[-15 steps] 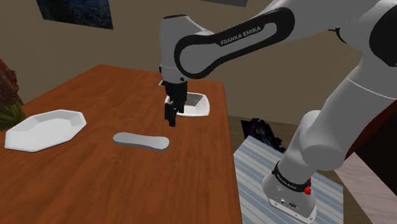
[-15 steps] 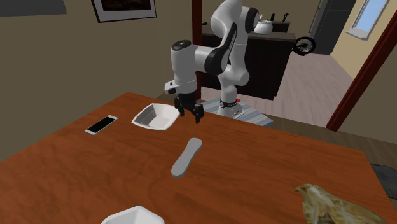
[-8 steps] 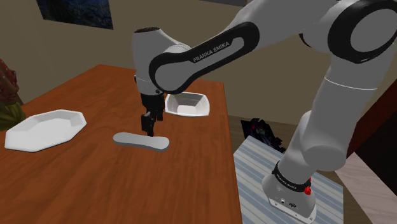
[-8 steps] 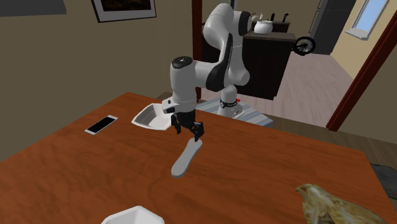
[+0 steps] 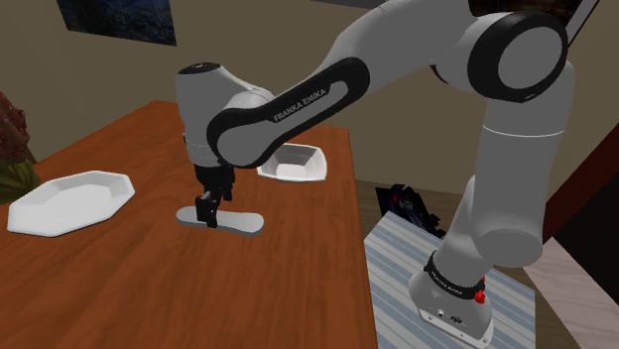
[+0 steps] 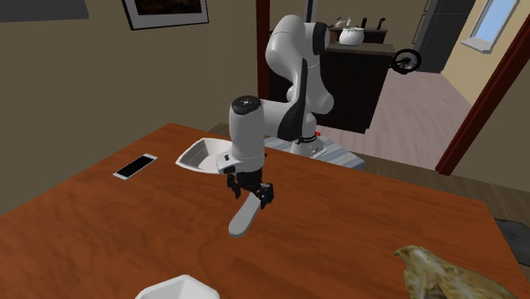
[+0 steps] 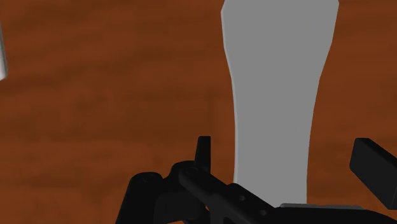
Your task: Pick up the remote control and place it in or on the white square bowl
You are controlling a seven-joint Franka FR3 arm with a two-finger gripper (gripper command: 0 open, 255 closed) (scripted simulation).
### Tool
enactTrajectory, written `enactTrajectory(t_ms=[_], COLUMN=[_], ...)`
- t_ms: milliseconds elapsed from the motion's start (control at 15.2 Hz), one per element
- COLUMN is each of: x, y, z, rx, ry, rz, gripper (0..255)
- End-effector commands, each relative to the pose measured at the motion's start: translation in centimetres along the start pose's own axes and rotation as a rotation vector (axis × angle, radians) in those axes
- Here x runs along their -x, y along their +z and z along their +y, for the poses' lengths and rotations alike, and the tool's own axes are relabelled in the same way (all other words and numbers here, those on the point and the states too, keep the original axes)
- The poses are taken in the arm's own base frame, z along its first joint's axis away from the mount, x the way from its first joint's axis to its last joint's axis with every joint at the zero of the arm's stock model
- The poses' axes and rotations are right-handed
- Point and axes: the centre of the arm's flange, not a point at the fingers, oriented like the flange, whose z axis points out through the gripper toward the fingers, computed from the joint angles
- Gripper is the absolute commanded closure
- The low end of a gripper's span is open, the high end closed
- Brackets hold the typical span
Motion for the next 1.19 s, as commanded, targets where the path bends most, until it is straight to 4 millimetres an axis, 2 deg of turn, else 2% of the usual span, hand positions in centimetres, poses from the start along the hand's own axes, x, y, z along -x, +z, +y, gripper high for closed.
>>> enactTrajectory(t_ms=[0,132,660,726,1122], x=[0.0,0.0,0.0,0.0,0.0], y=[1.1,2.5,2.5,2.5,2.5], z=[-0.1,-0.1,-0.1,-0.1,-0.1], rx=[0.0,0.0,0.0,0.0,0.0], ry=[-0.001,-0.001,-0.001,-0.001,-0.001], rz=[0.001,0.001,0.001,0.001,0.001], gripper=[0,0,0,255,255])
